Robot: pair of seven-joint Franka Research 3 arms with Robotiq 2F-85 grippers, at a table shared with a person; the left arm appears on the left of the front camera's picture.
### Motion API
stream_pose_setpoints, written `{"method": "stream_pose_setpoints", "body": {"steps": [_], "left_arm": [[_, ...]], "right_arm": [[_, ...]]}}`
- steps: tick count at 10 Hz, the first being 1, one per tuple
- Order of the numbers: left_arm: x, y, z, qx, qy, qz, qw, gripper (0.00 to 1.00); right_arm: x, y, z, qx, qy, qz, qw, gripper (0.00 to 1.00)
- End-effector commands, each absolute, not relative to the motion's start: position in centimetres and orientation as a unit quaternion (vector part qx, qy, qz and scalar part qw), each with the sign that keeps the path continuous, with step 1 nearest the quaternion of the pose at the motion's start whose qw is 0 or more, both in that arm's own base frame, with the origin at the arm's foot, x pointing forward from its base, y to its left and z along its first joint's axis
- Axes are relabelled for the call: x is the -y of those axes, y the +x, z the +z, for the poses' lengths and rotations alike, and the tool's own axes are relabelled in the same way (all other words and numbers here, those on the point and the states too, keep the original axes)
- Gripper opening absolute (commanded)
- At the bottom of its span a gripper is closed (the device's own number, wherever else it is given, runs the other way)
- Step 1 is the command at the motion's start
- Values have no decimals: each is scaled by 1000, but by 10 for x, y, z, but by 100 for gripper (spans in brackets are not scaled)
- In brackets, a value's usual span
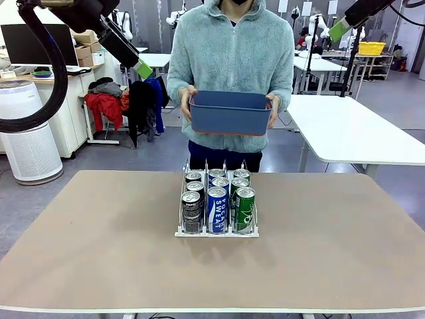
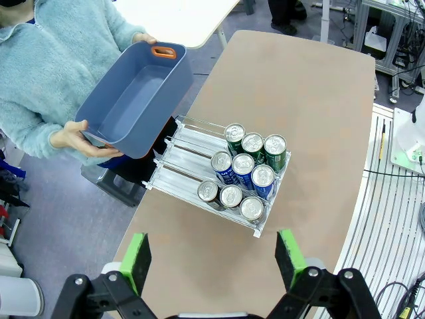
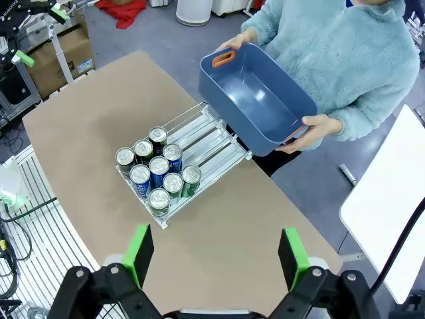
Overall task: Fill the beverage cans into the dispenser.
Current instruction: Place the picked Sprite in the line of the Automatic Can Dispenser with the same cans.
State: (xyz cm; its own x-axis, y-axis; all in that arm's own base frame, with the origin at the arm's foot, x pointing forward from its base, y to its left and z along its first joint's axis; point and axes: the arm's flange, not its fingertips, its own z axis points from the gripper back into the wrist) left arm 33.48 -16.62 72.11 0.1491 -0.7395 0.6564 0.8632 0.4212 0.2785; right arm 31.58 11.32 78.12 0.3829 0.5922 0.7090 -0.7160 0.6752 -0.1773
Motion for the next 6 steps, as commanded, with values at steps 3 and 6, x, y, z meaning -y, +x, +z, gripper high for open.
{"method": "stream_pose_setpoints", "body": {"steps": [3,6], "left_arm": [[165,335,719,375,-83,-532,755,100],[165,335,719,375,-83,-532,755,100]], "right_arm": [[-115,315,780,389,78,395,829,100],[-115,315,780,389,78,395,829,100]]}}
